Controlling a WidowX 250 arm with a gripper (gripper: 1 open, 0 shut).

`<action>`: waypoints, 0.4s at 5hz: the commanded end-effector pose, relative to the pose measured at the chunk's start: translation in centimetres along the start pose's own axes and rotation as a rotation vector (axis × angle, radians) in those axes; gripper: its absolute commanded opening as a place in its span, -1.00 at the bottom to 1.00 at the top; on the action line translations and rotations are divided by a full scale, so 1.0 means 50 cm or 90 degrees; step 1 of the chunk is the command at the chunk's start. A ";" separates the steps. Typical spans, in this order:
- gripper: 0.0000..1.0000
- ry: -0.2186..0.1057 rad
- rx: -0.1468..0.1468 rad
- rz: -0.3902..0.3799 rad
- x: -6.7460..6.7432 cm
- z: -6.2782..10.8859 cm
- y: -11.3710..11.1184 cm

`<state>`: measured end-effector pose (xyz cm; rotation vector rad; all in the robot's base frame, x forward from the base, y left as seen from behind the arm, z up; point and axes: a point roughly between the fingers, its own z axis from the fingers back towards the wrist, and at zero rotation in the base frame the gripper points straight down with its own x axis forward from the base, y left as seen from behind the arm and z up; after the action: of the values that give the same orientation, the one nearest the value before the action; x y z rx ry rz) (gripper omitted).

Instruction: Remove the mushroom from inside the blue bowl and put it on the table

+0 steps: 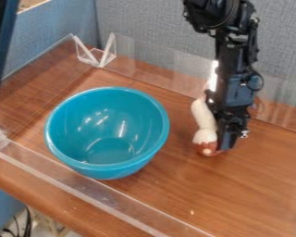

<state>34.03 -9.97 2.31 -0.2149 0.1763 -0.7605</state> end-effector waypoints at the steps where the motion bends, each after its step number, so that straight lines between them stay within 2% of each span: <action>1: -1.00 0.012 -0.003 -0.015 0.014 -0.005 -0.018; 2: -1.00 0.016 -0.005 -0.020 0.024 -0.004 -0.016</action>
<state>34.69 -10.33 2.45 -0.2174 0.1947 -0.7677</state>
